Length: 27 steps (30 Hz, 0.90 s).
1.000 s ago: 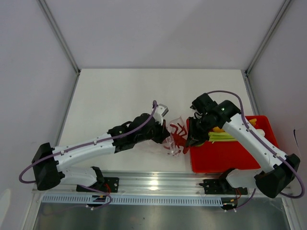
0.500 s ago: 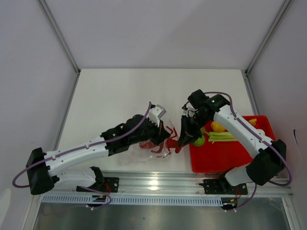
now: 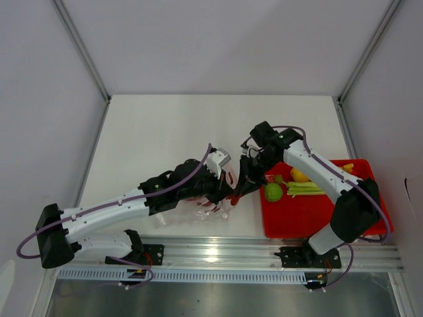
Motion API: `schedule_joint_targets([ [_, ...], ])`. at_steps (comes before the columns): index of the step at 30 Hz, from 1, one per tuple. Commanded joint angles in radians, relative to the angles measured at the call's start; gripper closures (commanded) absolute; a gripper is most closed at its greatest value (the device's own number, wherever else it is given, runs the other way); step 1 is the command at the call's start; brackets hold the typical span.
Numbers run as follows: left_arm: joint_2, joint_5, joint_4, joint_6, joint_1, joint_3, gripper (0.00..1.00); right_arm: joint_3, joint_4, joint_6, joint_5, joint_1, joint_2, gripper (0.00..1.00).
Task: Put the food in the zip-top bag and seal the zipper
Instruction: Place the fake lobster in the zipper food storage bag.
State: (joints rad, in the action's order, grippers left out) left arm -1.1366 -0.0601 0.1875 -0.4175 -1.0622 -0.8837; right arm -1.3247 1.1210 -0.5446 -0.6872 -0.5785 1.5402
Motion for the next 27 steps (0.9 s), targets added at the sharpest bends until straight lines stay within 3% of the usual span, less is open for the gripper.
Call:
schedule_joint_targets([
  [1, 0.054, -0.096, -0.068, -0.003, -0.024, -0.075, 0.99, -0.015, -0.174, -0.001, 0.002, -0.009, 0.026, 1.00],
  [6, 0.049, -0.095, -0.051, 0.009, -0.027, -0.092, 0.99, -0.045, -0.168, 0.086, -0.058, -0.053, 0.104, 1.00],
  [15, 0.074, -0.098, -0.094, 0.037, -0.027, -0.025, 0.99, 0.078, -0.237, 0.156, -0.250, -0.003, 0.086, 1.00],
  [22, 0.075, -0.141, -0.118, 0.028, -0.039, -0.031, 0.99, 0.079, -0.386, 0.075, -0.124, -0.046, 0.161, 1.00],
  [27, 0.070, -0.124, -0.086, 0.037, -0.042, -0.032, 0.99, 0.111, -0.580, -0.030, -0.178, -0.061, 0.110, 1.00],
])
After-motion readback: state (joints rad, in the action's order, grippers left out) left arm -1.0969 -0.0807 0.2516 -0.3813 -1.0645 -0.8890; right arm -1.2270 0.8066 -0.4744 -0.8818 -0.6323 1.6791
